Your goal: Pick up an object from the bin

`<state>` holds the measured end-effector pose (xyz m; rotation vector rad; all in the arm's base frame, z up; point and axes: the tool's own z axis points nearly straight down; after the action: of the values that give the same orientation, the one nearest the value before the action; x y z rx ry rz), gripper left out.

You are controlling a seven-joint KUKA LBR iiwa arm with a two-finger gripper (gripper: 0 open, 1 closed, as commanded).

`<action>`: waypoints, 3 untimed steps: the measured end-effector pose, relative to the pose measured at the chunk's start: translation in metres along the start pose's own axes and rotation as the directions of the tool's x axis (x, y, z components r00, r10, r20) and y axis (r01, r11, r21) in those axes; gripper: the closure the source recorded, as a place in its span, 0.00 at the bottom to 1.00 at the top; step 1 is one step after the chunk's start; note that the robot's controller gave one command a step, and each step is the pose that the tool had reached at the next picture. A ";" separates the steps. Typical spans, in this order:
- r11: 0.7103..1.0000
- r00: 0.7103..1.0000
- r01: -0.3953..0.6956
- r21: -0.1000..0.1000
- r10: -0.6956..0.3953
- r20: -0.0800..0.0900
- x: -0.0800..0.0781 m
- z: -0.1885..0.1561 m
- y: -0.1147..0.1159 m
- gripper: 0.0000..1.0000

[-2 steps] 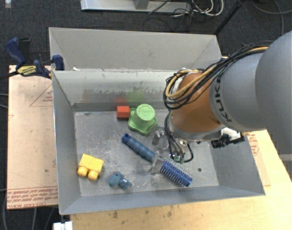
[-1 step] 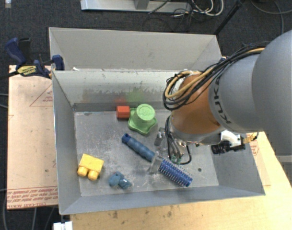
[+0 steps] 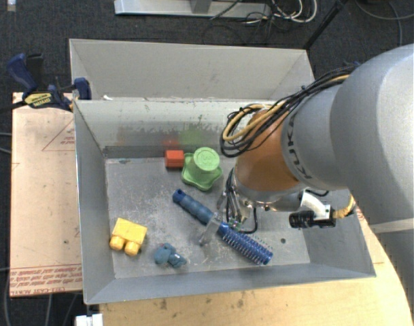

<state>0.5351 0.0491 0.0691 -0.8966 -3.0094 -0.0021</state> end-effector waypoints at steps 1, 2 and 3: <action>1.000 1.000 0.002 0.000 -0.002 0.000 0.000 0.000 0.000 0.00; 1.000 1.000 0.003 -0.001 -0.003 0.001 0.000 0.000 0.001 1.00; 1.000 1.000 0.006 -0.002 -0.006 0.004 -0.001 -0.050 0.001 1.00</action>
Offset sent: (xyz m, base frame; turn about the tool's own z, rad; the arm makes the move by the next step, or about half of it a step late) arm 0.0000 0.0000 0.0000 0.0000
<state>0.5364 0.0500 0.1193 -0.8891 -3.0165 -0.0034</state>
